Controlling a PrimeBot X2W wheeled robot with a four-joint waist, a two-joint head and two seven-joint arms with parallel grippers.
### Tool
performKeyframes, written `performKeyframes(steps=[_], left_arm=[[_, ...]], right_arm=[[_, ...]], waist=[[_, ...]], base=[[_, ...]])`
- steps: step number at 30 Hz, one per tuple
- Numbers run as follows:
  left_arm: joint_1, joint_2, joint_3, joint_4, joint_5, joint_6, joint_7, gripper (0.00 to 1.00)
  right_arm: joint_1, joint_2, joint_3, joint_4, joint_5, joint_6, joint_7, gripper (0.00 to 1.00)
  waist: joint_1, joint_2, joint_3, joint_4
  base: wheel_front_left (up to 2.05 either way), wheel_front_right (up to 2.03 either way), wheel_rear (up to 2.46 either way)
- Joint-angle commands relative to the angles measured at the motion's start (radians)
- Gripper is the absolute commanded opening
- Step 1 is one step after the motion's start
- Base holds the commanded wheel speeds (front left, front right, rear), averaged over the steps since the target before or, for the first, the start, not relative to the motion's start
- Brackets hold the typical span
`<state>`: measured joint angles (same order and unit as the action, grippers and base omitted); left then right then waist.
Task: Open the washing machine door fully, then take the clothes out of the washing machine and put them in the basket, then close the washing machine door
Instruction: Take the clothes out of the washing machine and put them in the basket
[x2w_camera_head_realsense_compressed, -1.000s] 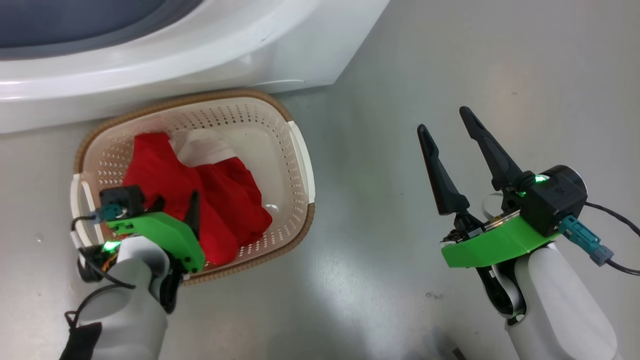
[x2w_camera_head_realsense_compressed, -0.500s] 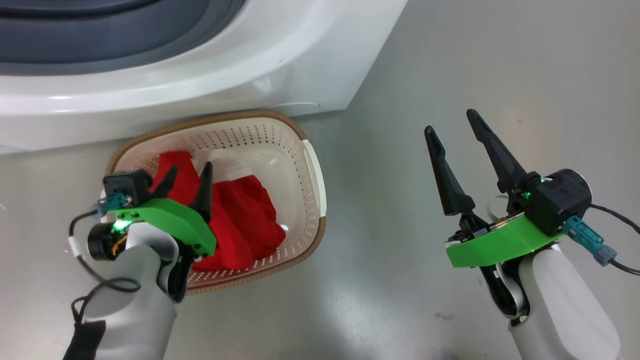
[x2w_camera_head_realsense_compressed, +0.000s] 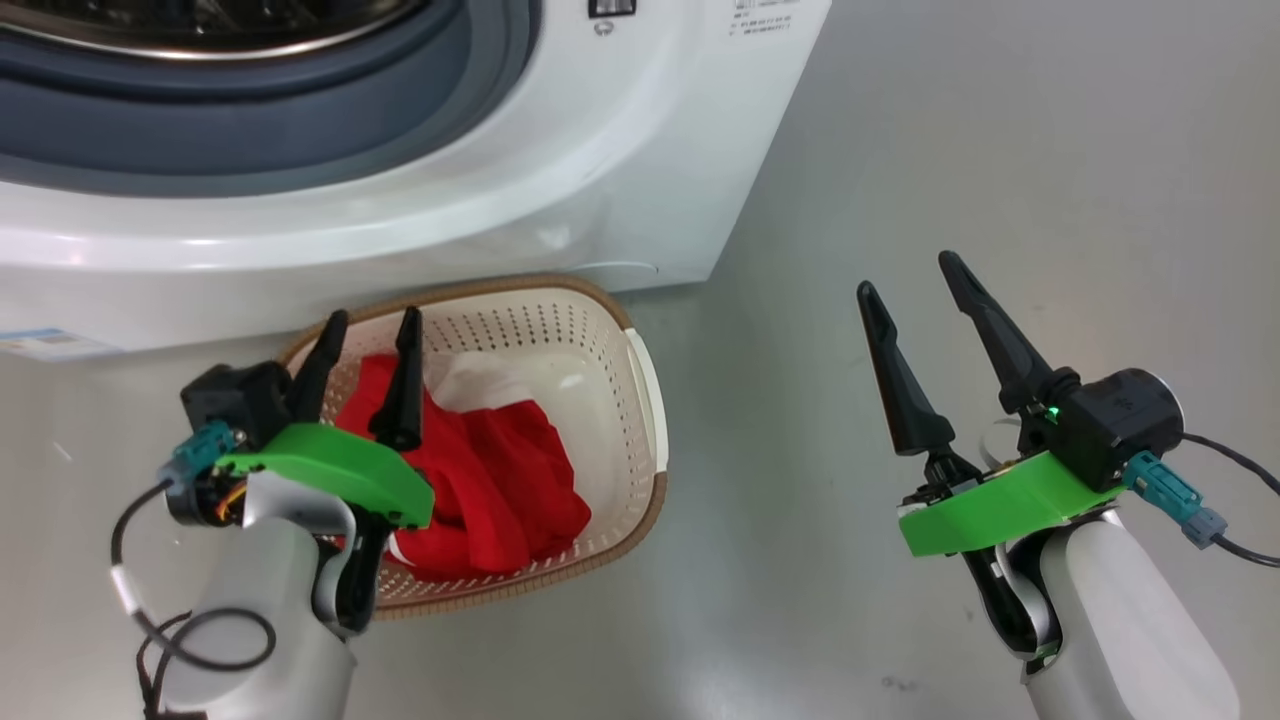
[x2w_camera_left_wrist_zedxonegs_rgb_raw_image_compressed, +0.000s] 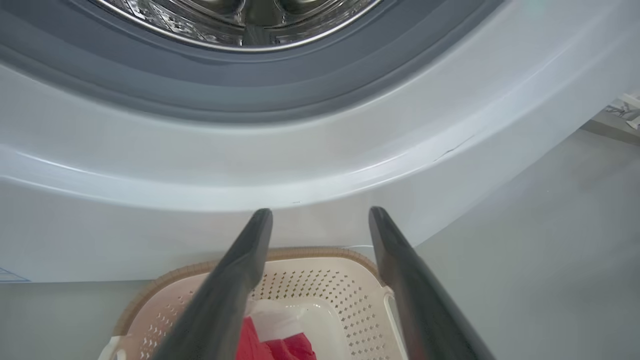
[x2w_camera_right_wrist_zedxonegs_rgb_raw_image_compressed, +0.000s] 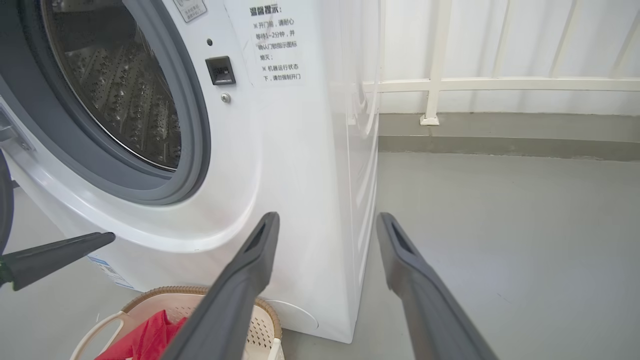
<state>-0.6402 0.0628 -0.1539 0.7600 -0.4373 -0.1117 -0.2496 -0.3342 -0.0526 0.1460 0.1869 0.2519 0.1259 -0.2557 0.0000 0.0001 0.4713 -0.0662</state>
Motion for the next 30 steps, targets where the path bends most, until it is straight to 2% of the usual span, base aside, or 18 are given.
performKeyframes(steps=[1, 12, 30], left_arm=[[0.036, 0.02, 0.04, -0.049, 0.018, 0.011, -0.012, 1.0], [0.155, -0.003, 0.145, -0.301, 0.109, 0.029, -0.012, 1.0], [0.332, -0.012, 0.212, -0.528, 0.193, 0.035, -0.012, 1.0]], right_arm=[[0.021, 0.002, 0.017, -0.017, -0.002, 0.005, -0.006, 1.0], [0.02, 0.002, -0.021, -0.002, -0.031, 0.005, -0.006, 1.0], [0.056, 0.002, -0.1, -0.012, -0.084, 0.005, -0.006, 1.0]], waist=[[0.0, -0.0001, -0.03, 0.006], [0.0, -0.0001, -0.115, 0.029], [0.0, -0.0001, -0.266, 0.035]], base=[[0.0, 0.0, 0.0], [0.0, 0.0, 0.0], [0.0, 0.0, 0.0]])
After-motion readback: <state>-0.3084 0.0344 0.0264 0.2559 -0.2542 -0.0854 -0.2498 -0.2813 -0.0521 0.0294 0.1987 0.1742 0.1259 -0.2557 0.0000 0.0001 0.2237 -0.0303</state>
